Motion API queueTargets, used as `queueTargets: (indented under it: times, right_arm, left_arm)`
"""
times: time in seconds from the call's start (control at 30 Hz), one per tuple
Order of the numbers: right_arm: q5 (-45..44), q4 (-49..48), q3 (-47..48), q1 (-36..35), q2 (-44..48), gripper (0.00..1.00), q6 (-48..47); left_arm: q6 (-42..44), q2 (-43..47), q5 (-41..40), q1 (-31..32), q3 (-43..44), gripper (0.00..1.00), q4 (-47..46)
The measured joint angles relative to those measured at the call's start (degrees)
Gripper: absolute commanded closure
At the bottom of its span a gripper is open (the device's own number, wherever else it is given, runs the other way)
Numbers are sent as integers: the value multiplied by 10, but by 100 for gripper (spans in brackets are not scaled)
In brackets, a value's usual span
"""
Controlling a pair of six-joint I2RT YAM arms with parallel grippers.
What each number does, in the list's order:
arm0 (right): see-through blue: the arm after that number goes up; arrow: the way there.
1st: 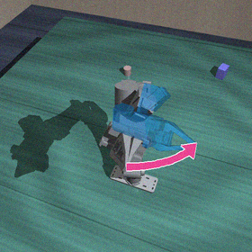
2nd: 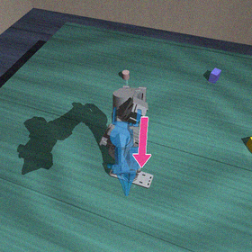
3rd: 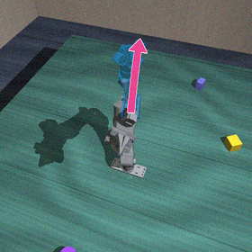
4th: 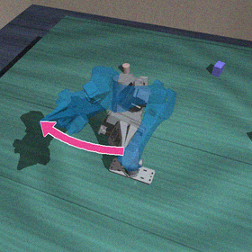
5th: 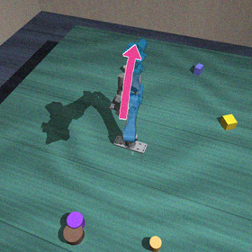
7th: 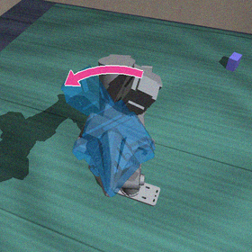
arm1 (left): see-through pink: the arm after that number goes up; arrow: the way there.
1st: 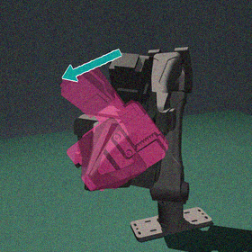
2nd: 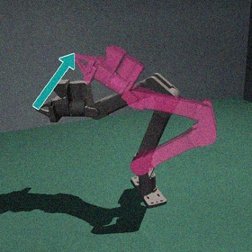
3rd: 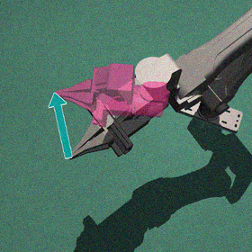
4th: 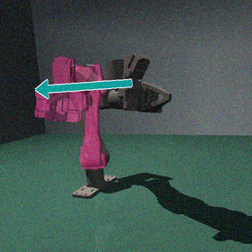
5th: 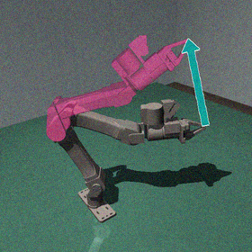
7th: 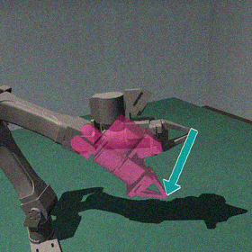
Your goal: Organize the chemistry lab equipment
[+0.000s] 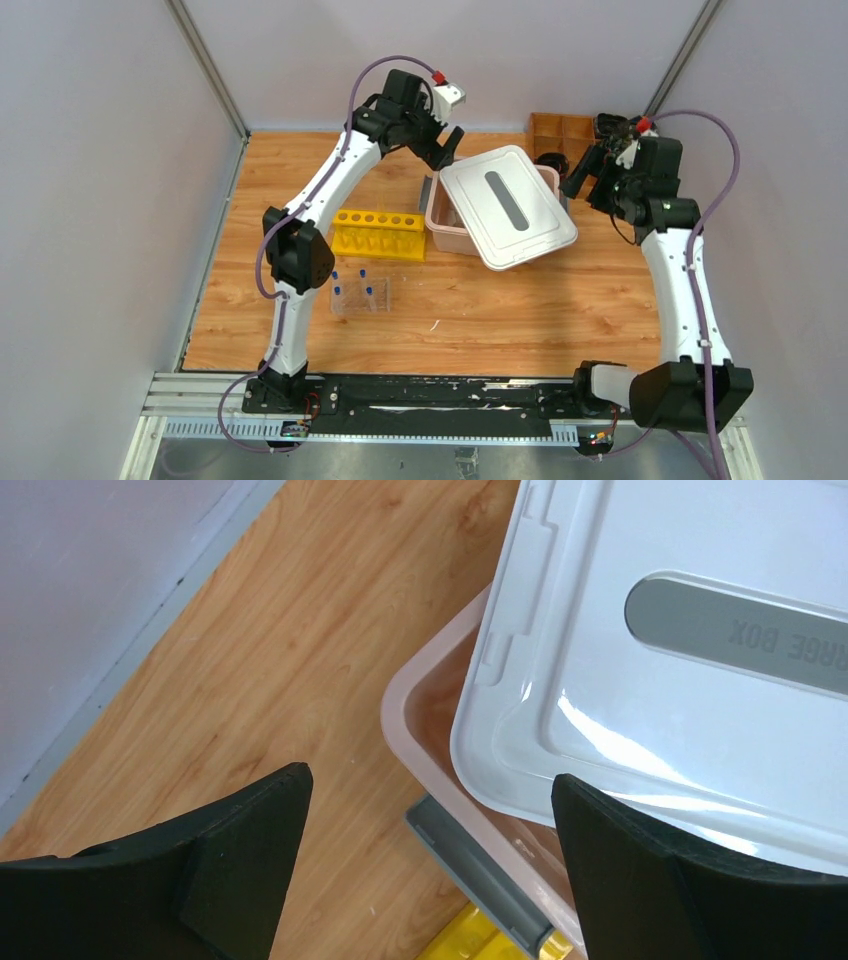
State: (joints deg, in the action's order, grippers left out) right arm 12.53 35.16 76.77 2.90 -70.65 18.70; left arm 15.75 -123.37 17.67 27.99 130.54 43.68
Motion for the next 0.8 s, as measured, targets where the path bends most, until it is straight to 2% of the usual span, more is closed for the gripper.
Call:
queueTargets:
  times: [0.13, 0.23, 0.33, 0.47, 0.63, 0.8]
  right_arm:
    - [45, -14, -96, 26, 42, 2, 42]
    - [52, -3, -131, 28, 46, 16, 58]
    - [28, 30, -133, 29, 52, 23, 74]
    - [2, 65, -133, 27, 85, 27, 98]
    - [-32, 70, -156, -8, 131, 31, 137]
    - [-52, 68, -184, -49, 119, 32, 177]
  left_arm:
    - [-3, -16, -2, 0, 0, 4, -1]
    - [-8, -18, -3, 0, 0, 6, -3]
    - [-13, -18, -3, 0, 0, 6, -12]
    - [-20, -18, -1, 0, -1, 7, -23]
    - [-29, -19, -1, 0, -2, 9, -33]
    - [-30, -22, -2, 4, -5, 10, -39]
